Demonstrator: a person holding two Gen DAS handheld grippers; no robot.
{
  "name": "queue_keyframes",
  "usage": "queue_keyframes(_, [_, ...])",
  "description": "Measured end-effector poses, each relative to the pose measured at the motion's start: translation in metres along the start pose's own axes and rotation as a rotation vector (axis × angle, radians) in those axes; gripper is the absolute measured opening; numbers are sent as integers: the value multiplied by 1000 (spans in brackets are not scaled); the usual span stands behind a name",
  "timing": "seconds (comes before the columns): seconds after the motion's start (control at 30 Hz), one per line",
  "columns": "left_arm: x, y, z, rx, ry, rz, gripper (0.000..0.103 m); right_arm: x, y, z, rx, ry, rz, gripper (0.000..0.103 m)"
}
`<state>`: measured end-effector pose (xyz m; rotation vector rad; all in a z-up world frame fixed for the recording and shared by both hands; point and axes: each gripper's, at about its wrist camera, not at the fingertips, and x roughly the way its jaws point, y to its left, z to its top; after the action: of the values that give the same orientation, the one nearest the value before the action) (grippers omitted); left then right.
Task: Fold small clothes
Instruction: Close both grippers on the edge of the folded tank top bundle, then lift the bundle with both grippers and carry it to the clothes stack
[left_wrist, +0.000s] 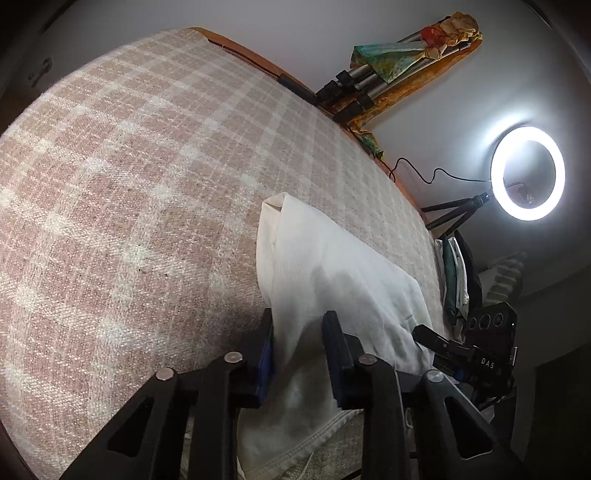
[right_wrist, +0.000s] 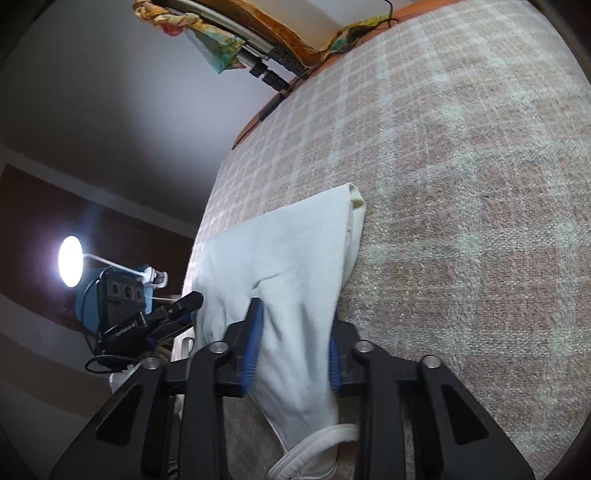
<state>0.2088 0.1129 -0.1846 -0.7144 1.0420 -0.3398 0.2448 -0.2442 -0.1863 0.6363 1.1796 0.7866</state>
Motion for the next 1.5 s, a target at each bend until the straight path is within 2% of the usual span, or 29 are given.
queue_keyframes(0.1, [0,-4,0,11,-15,17,14,1,-3,0,13,-5,-12,12])
queue_keyframes(0.2, [-6,-17,-1,70,-45,42,10,1,6,0,-26,-18,-50,9])
queue_keyframes(0.57, [-29,-45,-12,182,-112,101,4,-11,41,-4,-160,-70,-123,7])
queue_keyframes(0.93, [-38,-87,-24,260,-160,101,3,-31,59,-9,-256,-116,-150,7])
queue_keyframes(1.17, [-20,-134,-30,306,-159,56,3,-74,44,-7,-275,-182,-179,7])
queue_keyframes(1.5, [46,-249,-35,418,-115,-51,3,-175,16,1,-289,-299,-260,7])
